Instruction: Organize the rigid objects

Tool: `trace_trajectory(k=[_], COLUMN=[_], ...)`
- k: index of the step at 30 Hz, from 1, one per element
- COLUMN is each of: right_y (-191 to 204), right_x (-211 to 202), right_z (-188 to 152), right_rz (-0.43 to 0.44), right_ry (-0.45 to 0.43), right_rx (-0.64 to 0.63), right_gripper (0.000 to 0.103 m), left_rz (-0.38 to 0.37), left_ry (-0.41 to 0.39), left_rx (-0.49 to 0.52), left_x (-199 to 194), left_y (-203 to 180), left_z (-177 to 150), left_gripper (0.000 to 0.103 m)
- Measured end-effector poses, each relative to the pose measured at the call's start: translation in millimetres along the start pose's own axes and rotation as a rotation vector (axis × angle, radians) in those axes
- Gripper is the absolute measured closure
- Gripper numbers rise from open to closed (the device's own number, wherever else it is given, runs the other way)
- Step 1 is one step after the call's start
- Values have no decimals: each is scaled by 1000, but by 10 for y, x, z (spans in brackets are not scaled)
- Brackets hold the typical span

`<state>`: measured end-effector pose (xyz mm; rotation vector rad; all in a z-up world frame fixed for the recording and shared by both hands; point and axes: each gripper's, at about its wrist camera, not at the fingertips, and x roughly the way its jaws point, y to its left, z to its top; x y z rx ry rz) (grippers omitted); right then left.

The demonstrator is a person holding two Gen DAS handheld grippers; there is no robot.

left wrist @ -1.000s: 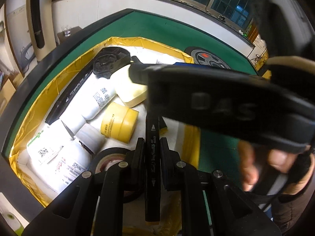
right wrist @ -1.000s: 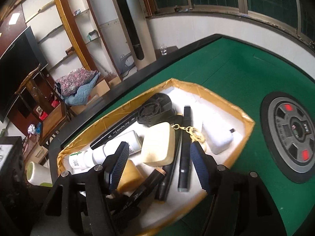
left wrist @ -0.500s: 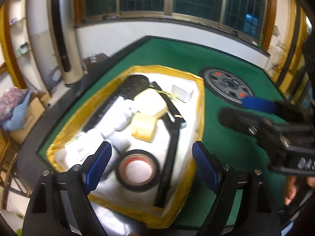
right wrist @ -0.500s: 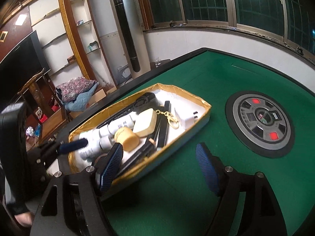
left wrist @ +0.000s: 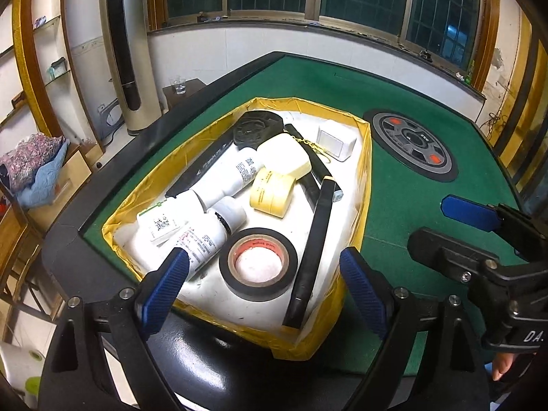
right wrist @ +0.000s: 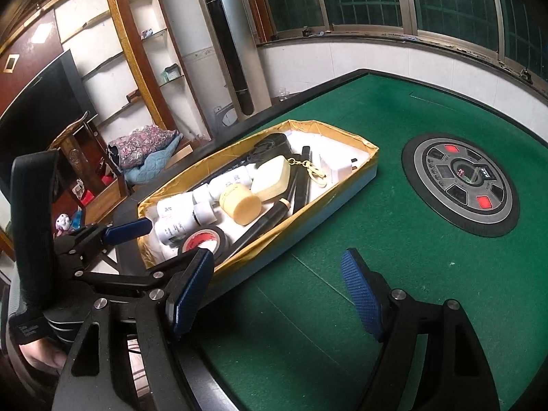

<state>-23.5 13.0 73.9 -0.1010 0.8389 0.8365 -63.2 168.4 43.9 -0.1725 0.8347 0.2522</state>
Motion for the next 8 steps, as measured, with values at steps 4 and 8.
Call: trace_trajectory(k=[4, 8], right_y=[27, -4], right_x=[-54, -82], right_z=[-11, -45], right_rz=[2, 1], right_ry=[-16, -18], right_rx=[-2, 7], right_gripper=[31, 31], left_rz=[16, 28], left_ry=[-19, -23], left_rx=[-14, -6], left_x=[-29, -37], left_y=[26, 12], left_z=[-5, -21], left_gripper=[12, 12])
